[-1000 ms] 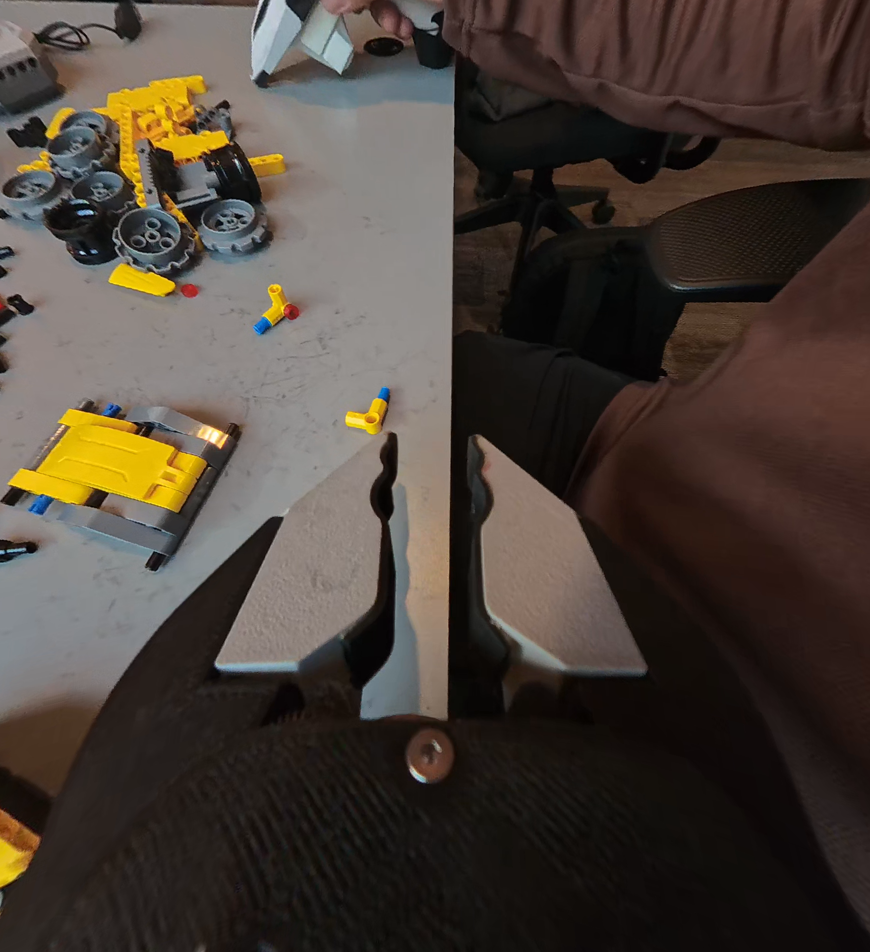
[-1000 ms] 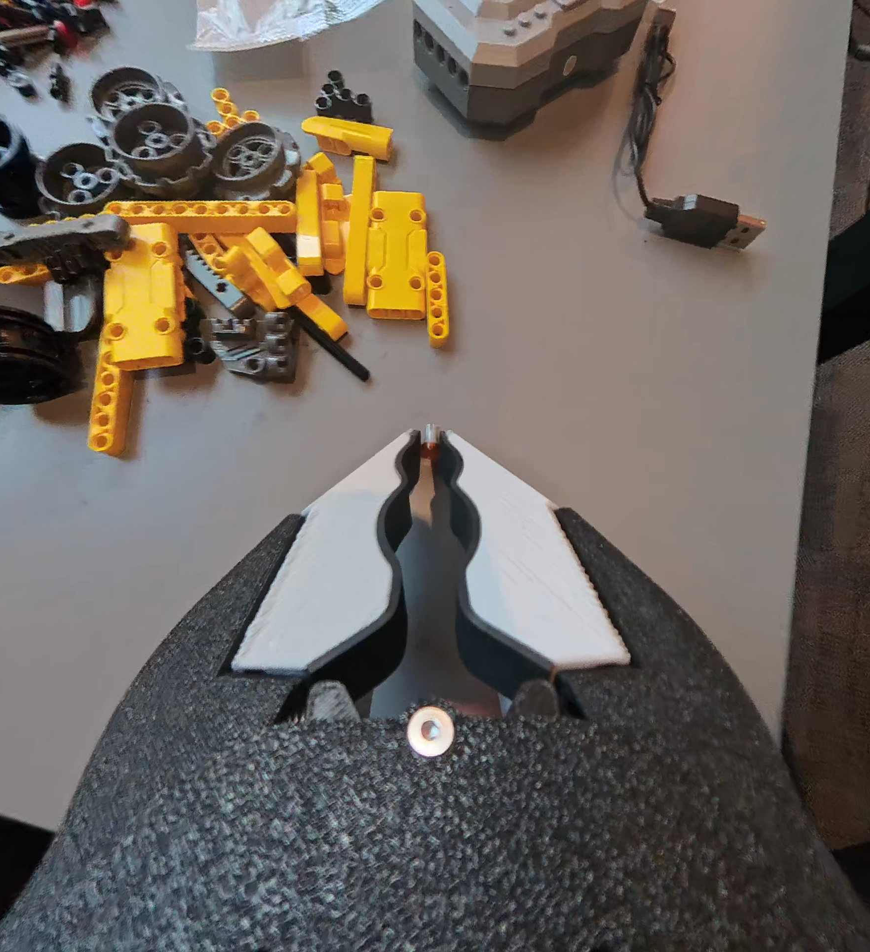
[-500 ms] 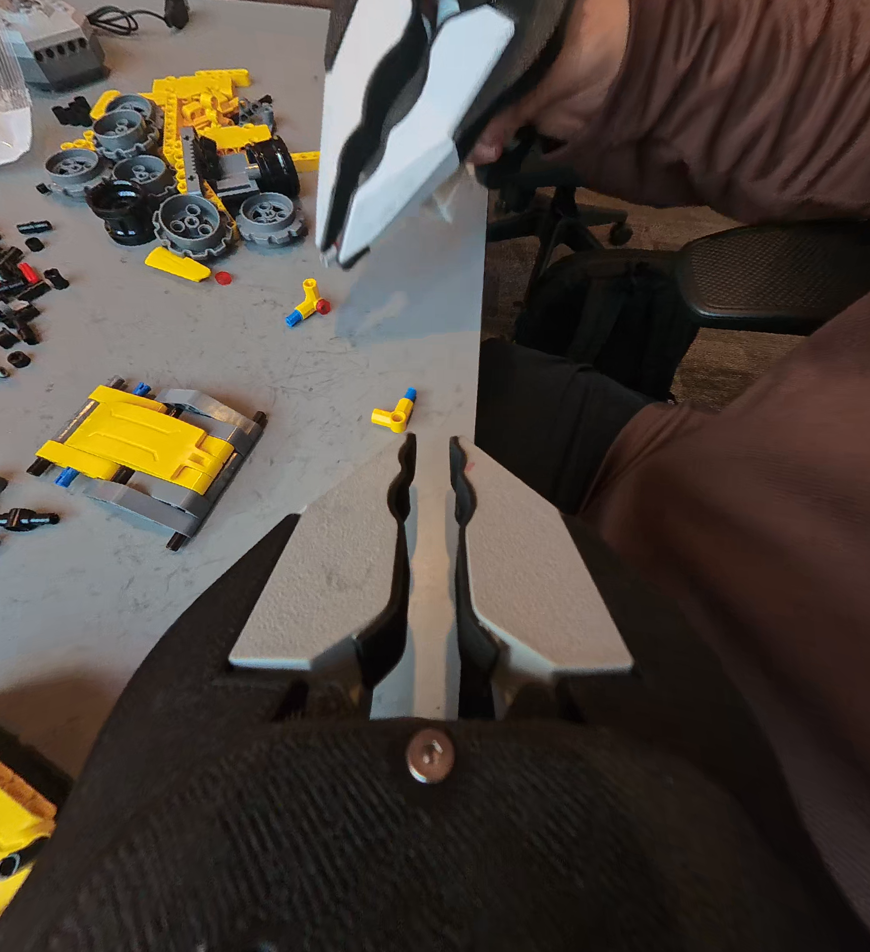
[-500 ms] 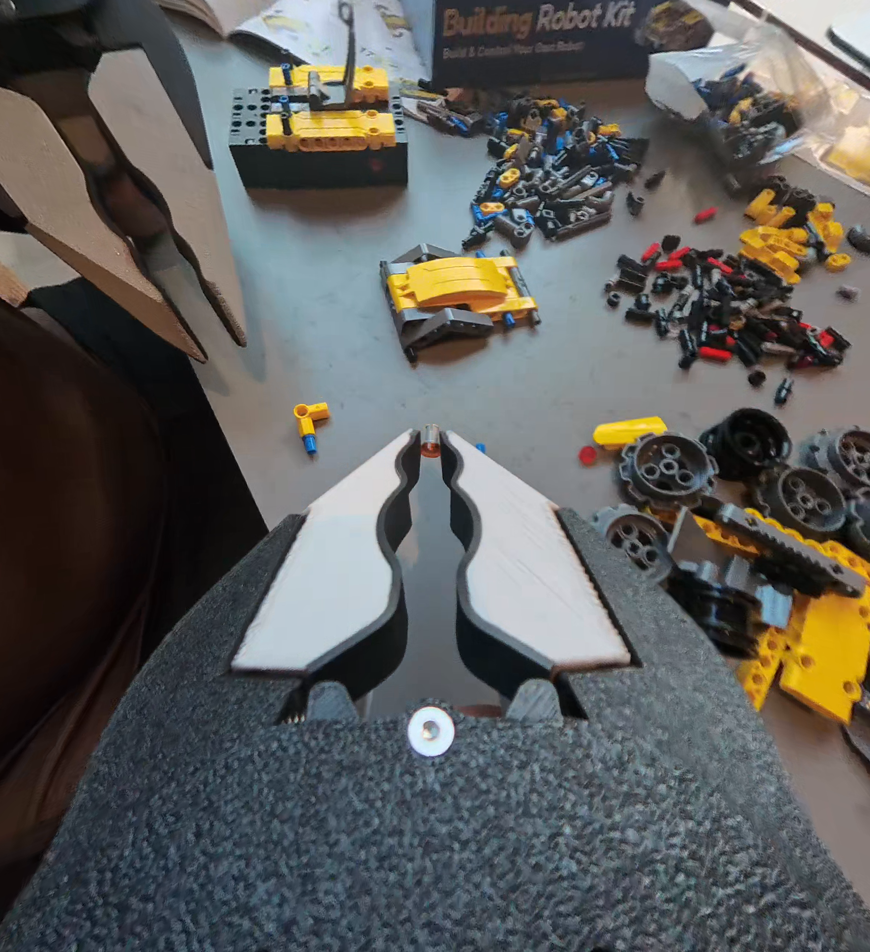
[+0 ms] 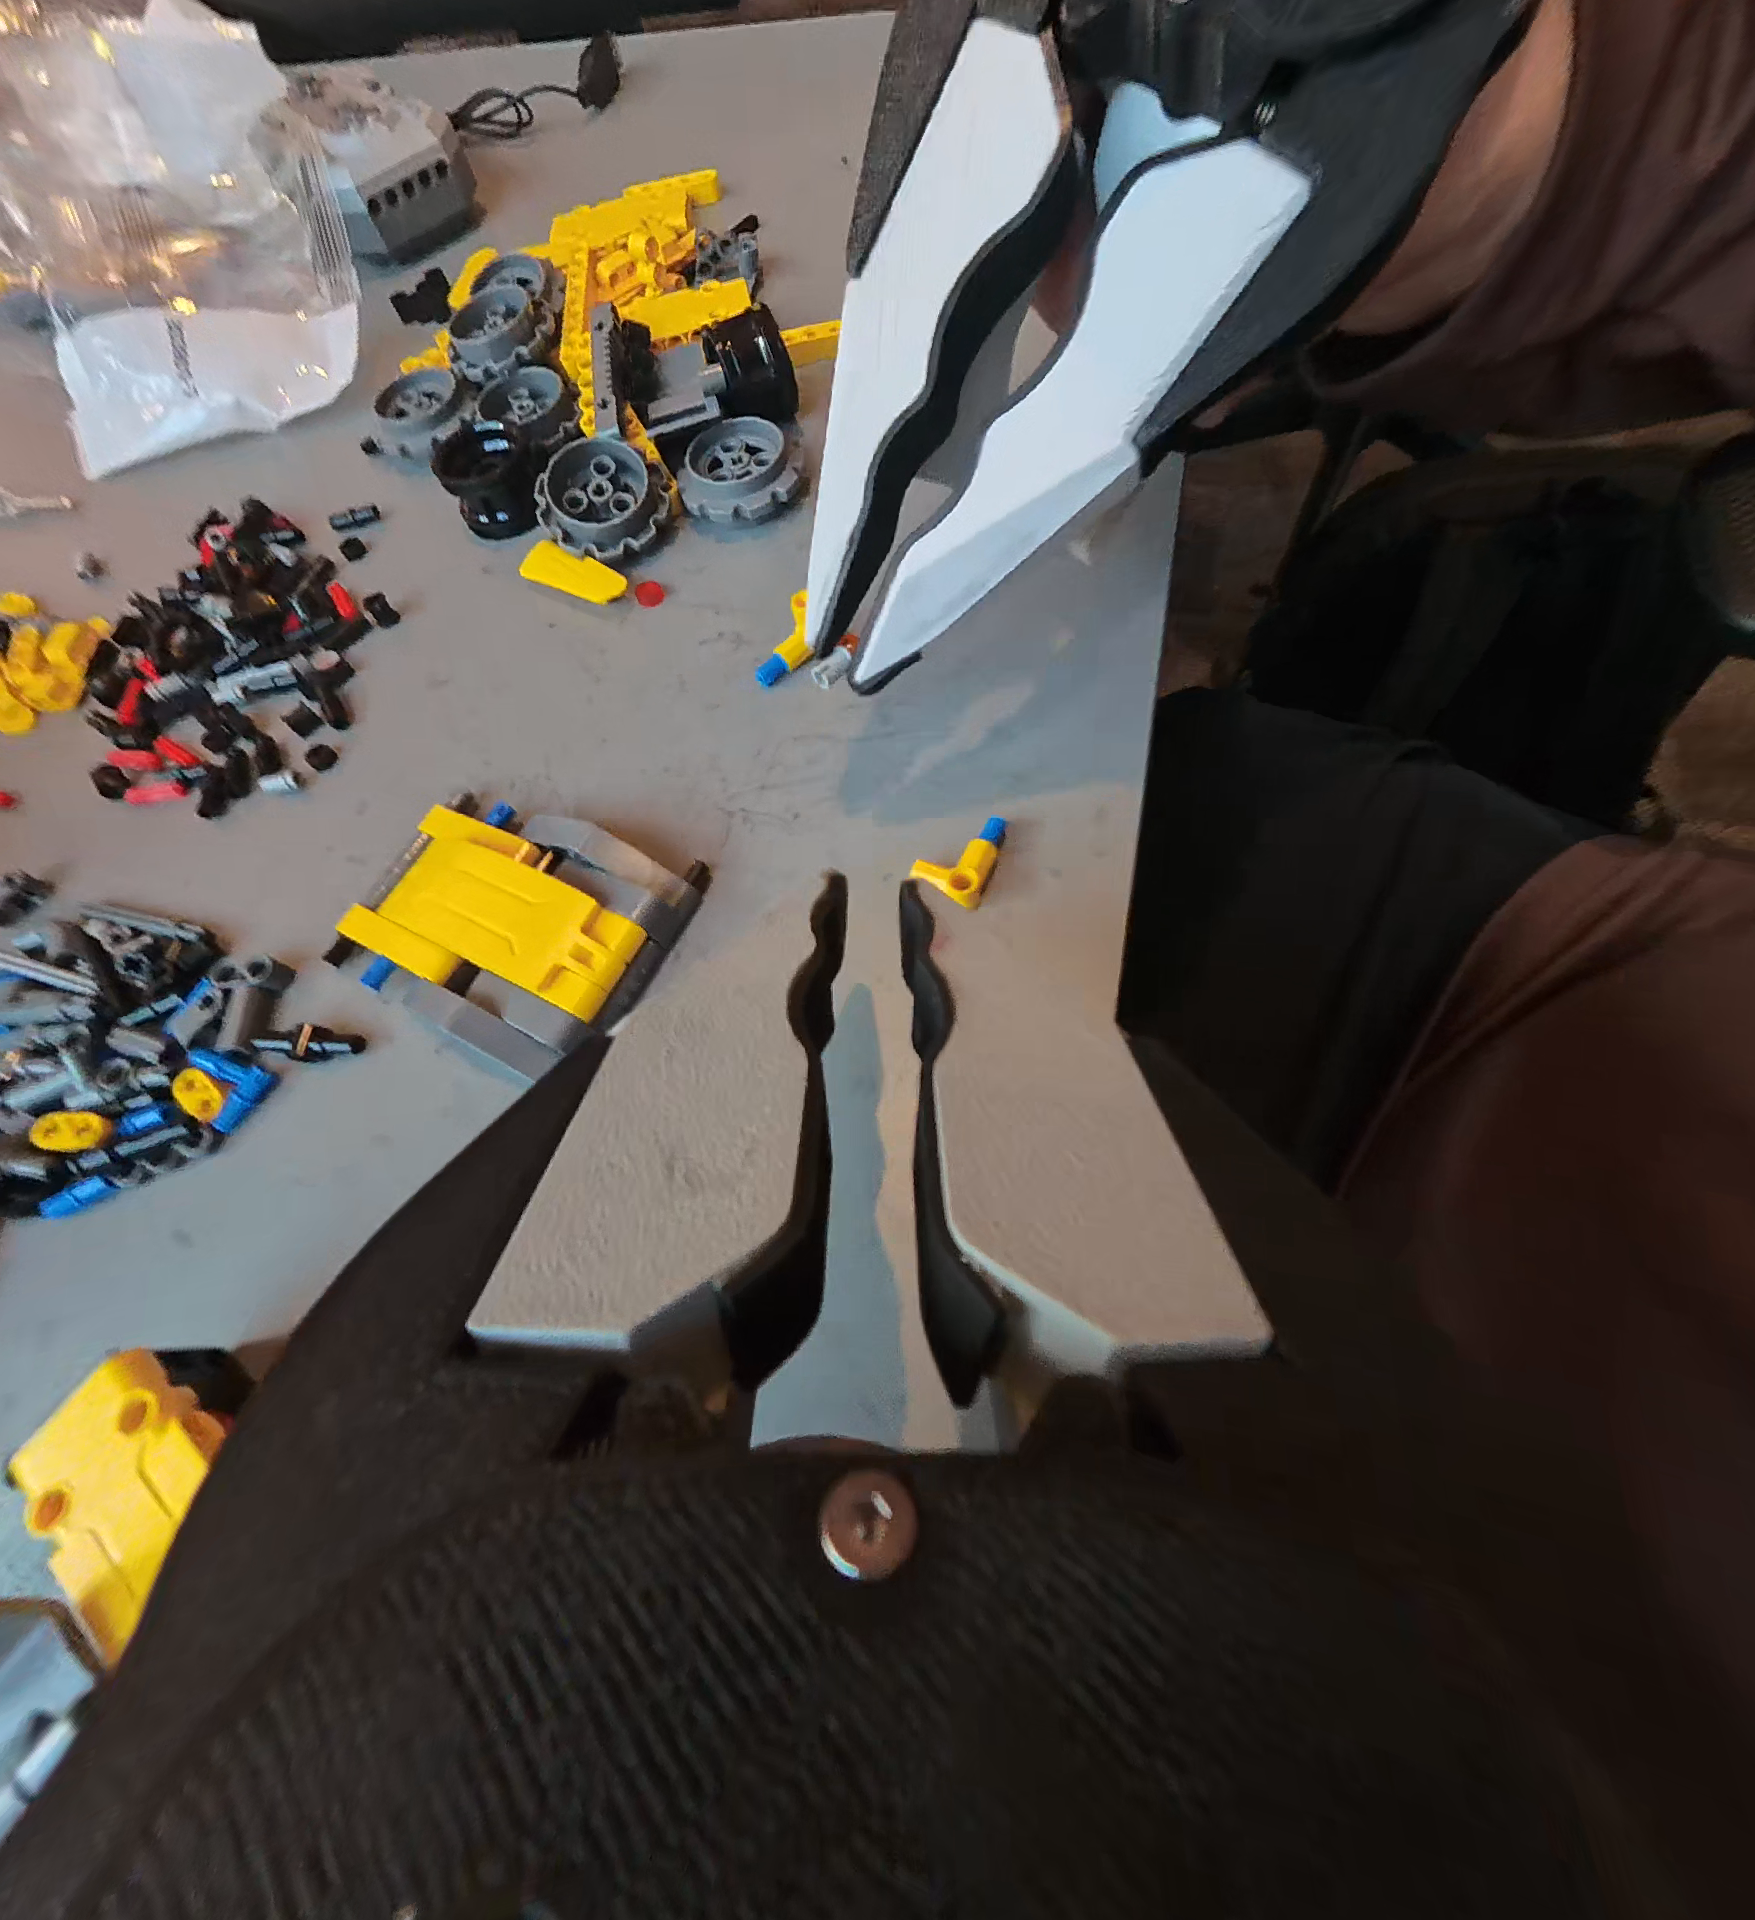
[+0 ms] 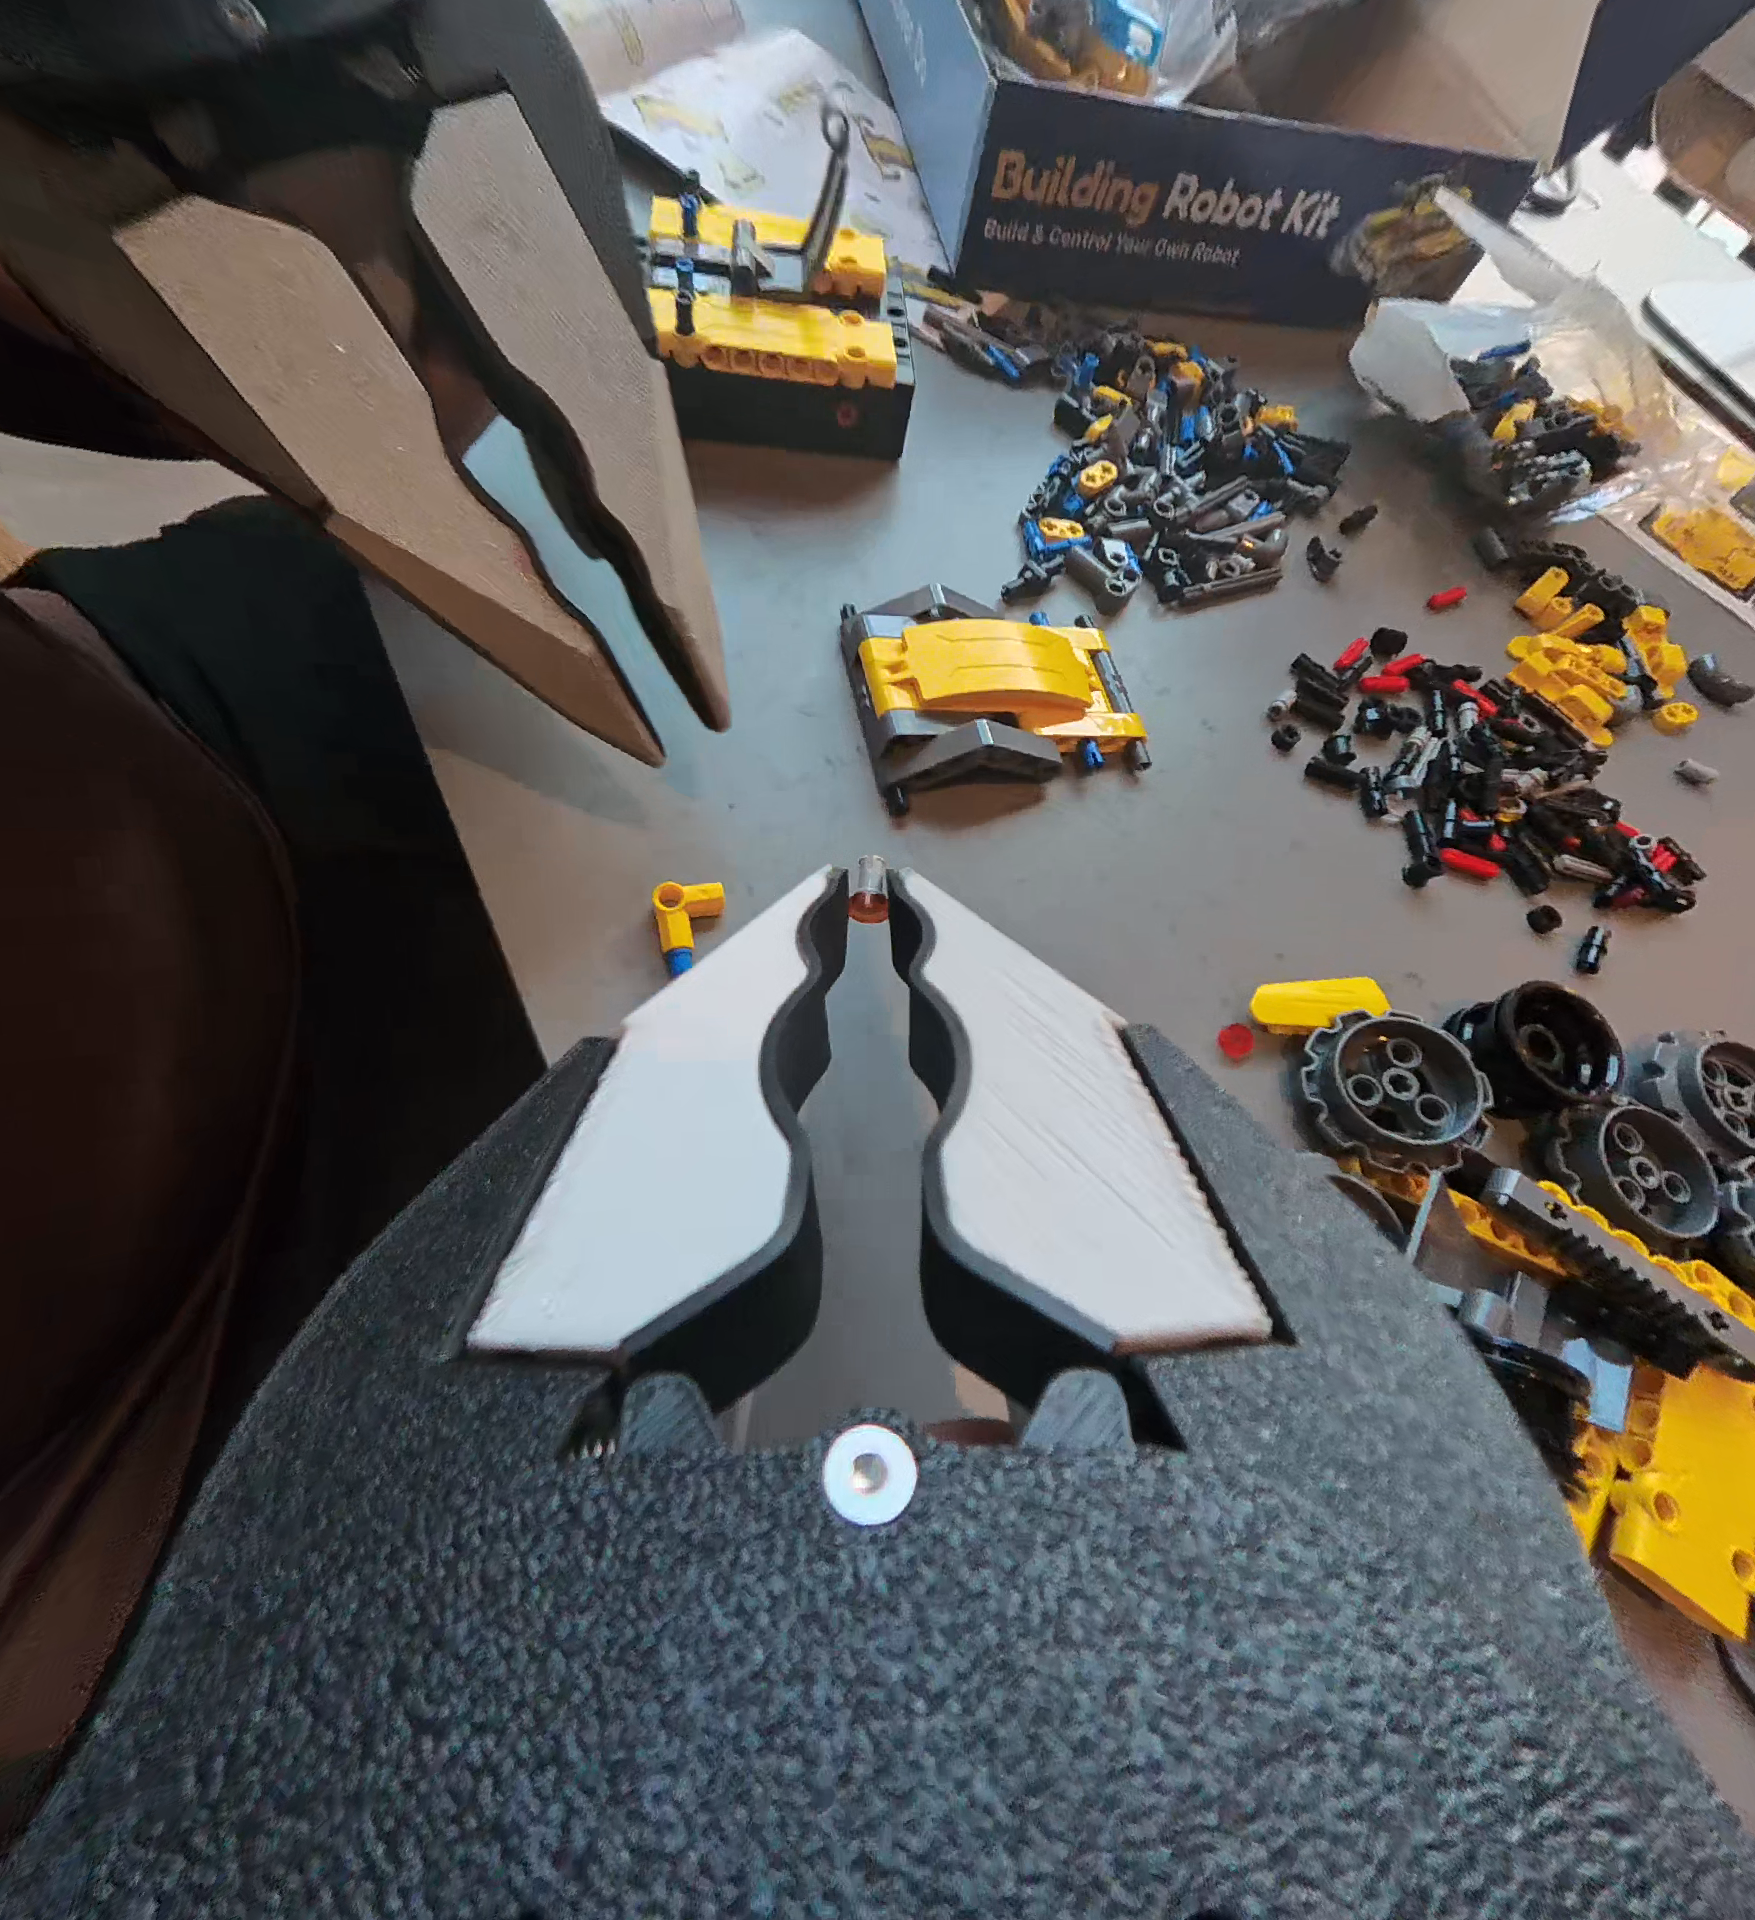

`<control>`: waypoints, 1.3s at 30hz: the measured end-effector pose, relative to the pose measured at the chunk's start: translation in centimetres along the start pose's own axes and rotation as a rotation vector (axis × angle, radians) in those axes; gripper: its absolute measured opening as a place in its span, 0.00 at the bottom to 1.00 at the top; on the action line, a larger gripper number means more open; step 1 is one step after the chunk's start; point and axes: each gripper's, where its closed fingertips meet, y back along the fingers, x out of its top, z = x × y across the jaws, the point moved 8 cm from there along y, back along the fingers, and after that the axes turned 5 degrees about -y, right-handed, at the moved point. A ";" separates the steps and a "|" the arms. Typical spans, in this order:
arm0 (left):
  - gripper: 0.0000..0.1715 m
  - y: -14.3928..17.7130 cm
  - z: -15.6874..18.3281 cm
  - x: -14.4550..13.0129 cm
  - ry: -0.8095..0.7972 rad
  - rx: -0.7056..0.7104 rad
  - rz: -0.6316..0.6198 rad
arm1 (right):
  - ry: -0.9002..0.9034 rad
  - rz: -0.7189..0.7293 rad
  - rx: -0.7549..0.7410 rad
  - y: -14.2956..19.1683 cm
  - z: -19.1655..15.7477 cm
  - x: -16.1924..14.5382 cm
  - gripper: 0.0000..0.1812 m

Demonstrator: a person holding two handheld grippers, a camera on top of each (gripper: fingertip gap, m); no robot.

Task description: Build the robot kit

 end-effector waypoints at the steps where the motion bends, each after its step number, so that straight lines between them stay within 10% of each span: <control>1: 0.04 -0.2 0.0 0.2 -0.027 0.008 -0.002 | 0.010 0.013 0.006 0.2 -0.1 0.2 0.04; 11: 0.06 -2.2 -0.4 1.8 -0.287 0.050 -0.010 | -0.086 0.039 0.114 -0.1 -0.3 0.2 0.03; 18: 0.05 -1.0 -0.1 0.9 -0.200 0.060 0.005 | -0.128 -0.096 -0.329 6.7 6.4 -2.5 0.03; 23: 0.04 0.1 0.2 -0.1 -0.168 0.068 0.051 | -0.426 -0.240 -0.667 14.2 15.1 -10.2 0.03; 28: 0.04 -0.1 0.0 -0.1 -0.155 0.068 0.035 | -0.594 -0.255 -0.644 14.5 17.1 -13.8 0.04; 39: 0.07 1.5 -0.2 -0.2 -0.087 0.137 0.111 | -0.540 -0.195 -0.605 15.2 16.9 -11.9 0.11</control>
